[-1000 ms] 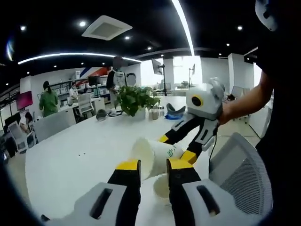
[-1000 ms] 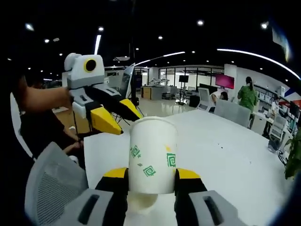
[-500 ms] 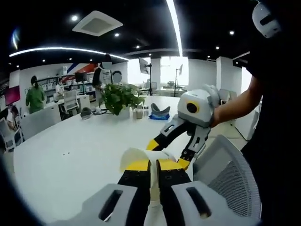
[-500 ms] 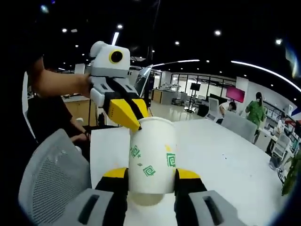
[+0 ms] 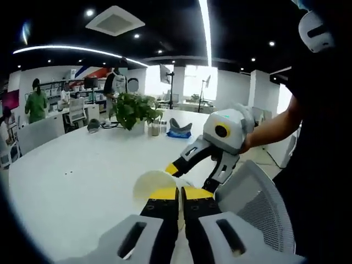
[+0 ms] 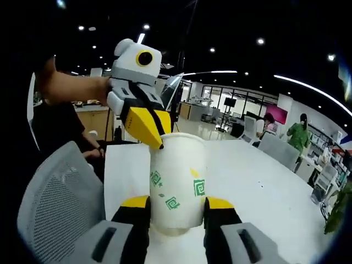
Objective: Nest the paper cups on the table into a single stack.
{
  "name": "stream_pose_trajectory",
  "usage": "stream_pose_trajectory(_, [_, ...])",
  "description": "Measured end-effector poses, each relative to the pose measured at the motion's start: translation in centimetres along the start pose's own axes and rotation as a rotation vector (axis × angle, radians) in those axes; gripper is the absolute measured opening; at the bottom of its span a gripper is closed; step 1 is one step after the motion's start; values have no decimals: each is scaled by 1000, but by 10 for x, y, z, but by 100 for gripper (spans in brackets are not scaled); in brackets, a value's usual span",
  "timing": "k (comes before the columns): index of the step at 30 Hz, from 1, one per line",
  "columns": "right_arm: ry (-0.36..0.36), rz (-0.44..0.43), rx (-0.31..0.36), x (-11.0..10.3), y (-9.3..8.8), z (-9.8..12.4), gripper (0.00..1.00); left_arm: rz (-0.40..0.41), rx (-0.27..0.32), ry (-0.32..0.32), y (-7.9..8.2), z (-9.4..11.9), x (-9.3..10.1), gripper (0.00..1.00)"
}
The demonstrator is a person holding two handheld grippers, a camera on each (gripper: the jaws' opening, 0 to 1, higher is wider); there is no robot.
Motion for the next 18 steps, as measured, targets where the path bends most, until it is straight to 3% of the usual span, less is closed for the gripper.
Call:
stream_pose_trajectory(10, [-7,-86,-9,-3,-11,12,46,-74,-100,13,-10,-3,3,0])
stream_pose_trajectory(18, [-21,-120,-29,-7,-22,16,47,-165,-193,4,-26,-13,4,0])
Point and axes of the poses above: the point that each gripper's makers call its tool centre point, and the gripper's own axes: z roughly backward along the fingers, x roughly to its right, y roughly out of its top, the point moved 5 cm from there along z, roughly backward along the fingers, and after that the axes turned 1 degree about y, right-handed, at the moved point
